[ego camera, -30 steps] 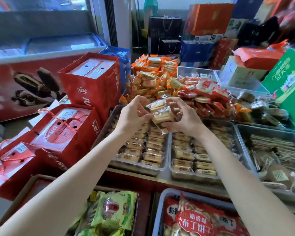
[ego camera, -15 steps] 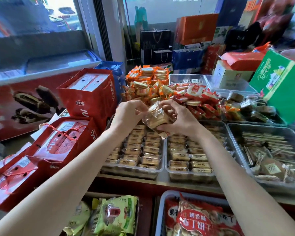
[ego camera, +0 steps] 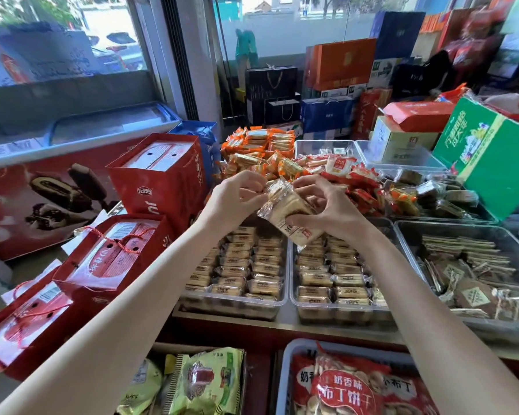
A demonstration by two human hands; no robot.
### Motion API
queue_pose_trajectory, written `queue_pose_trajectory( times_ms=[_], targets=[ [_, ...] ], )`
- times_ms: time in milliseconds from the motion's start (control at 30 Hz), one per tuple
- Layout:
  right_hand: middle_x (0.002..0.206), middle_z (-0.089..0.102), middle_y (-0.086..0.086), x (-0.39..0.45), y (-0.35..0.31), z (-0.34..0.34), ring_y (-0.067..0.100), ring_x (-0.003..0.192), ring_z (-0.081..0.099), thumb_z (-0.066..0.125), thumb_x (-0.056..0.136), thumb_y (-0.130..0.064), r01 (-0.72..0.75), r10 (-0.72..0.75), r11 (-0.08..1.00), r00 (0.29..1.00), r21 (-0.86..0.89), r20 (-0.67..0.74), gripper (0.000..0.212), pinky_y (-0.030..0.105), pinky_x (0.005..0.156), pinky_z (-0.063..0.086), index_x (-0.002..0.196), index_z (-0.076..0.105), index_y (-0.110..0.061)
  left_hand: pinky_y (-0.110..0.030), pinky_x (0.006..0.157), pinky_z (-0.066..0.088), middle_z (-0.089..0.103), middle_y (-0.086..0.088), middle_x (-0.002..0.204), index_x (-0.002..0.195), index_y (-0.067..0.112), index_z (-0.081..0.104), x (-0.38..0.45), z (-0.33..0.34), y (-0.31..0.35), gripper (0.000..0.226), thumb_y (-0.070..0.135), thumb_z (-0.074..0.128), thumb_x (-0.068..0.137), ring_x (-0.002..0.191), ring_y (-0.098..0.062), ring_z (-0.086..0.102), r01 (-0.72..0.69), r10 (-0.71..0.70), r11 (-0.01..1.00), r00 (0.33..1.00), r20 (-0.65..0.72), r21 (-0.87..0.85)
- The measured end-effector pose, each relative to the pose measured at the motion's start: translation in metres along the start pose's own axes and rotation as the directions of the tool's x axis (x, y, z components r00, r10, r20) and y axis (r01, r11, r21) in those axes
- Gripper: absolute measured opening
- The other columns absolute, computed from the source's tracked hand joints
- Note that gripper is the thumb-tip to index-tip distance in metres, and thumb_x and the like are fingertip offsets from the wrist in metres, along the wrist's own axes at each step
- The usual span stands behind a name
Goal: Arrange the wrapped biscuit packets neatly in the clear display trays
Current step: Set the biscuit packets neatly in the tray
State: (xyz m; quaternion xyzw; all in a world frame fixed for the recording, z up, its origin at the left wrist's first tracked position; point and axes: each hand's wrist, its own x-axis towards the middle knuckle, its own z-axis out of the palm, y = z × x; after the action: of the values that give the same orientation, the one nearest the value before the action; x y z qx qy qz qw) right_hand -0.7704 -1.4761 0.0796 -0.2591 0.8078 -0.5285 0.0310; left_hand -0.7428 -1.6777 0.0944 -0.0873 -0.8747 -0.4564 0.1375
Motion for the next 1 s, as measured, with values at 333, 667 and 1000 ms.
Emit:
queue_pose_trajectory(
  times_ms=[333,667,1000],
  targets=[
    [0.111,0.057,-0.011,-0.007,-0.01,-0.006,-0.003,0.098,0.053,0.082,0.066,-0.032,0.041,-0.042,0.99,0.999,-0.134,-0.002,0.069,0.001,0.073,0.038,0.126,0.048,-0.023,-0.016,0.079,0.051,0.061,0.01,0.102,0.087,0.033,0.046,-0.005,0.008,0.011,0.044,0.022,0.083,0.065,0.094,-0.009,0.063,-0.064,0.061,0.998,0.975,0.215,0.005],
    [0.112,0.063,-0.012,-0.008,-0.01,-0.012,0.007,0.105,0.061,0.077,0.063,-0.052,0.075,-0.073,0.994,0.997,0.083,-0.022,0.064,0.029,0.09,0.053,0.116,0.054,-0.024,-0.038,0.085,0.055,0.062,-0.008,0.117,0.088,0.02,0.05,-0.013,0.001,0.004,0.036,0.011,0.08,0.07,0.099,-0.022,0.066,0.081,-0.04,0.978,0.976,0.213,-0.19],
    [0.096,0.065,-0.001,0.001,-0.011,0.007,0.003,0.081,0.065,0.065,0.072,-0.045,0.107,-0.056,0.963,0.977,0.247,-0.206,0.042,0.019,0.069,0.054,0.103,0.055,-0.019,-0.032,0.077,0.055,0.064,-0.006,0.103,0.113,0.03,0.046,-0.023,0.001,-0.006,0.072,0.024,0.085,0.051,0.089,-0.019,0.067,0.237,-0.119,0.799,0.963,0.242,-0.552]
  ],
)
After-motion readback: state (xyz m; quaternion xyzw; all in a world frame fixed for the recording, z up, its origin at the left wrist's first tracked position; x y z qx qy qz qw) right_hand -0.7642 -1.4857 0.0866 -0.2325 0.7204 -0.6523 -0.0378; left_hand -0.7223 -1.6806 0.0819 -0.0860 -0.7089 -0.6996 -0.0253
